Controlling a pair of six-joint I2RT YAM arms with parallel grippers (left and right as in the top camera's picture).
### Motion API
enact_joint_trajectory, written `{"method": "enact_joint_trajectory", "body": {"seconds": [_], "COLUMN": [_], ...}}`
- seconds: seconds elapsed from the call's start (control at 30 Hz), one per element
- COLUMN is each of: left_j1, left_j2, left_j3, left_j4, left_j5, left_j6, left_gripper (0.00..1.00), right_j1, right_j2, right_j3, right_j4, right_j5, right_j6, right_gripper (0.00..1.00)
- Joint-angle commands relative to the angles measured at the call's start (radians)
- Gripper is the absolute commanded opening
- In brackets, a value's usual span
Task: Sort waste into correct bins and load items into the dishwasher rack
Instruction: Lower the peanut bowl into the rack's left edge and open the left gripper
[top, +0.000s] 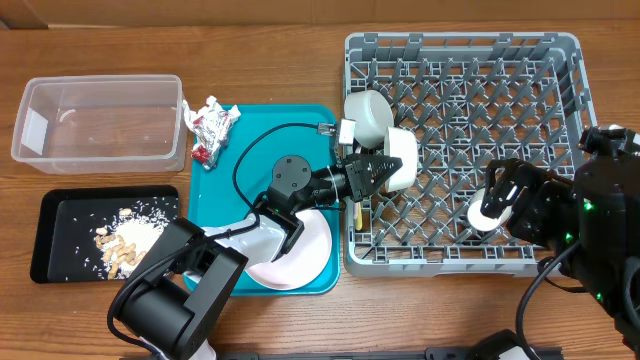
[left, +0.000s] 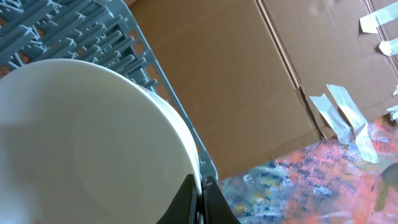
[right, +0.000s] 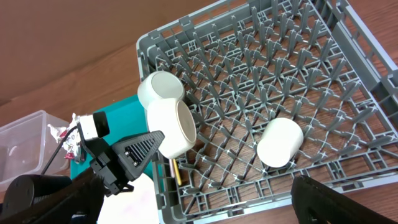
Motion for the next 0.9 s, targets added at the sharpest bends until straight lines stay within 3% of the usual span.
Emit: {"method": "enact_joint_trajectory", "body": {"seconds": [0.0, 0.33, 0.5, 0.73, 0.8, 0.87], "left_j1": [-0.001, 0.000, 0.003, 0.051, 0.064, 0.076], "left_j2": [0.014, 0.014, 0.014, 0.012, 0.012, 0.012], "left_j3": [-0.012, -0.058, -0.058, -0.058, -0.058, -0.058], "left_j4": [0.011, 0.026, 0.031, 0.029, 0.029, 0.023], "left_j5": [0.034, 0.035, 0.069, 0.148, 0.172, 0.187], "left_j6": [0.013, 0.039, 0.043, 0.032, 0.030, 0.017], "left_gripper": [0.04, 0.07, 0.28, 0.46, 0.59, 1.00], "right_j1": [-0.002, -0.002, -0.002, -0.002, -0.002, -0.002], "right_j2": [-0.008, -0.008, -0.008, -0.008, -0.008, -0.008], "right_j3": [0.003, 0.003, 0.003, 0.003, 0.003, 0.003], "right_j4": [0.002, -0.003, -0.007, -0.007, -0.007, -0.007], "right_j5": [-0.002, -0.002, -0.001, -0.001, -0.001, -0.001], "right_j6": [-0.003, -0.003, -0.003, -0.003, -0.003, -0.003], "right_gripper": [1.00, 1.00, 1.00, 1.00, 1.00, 1.00]}}
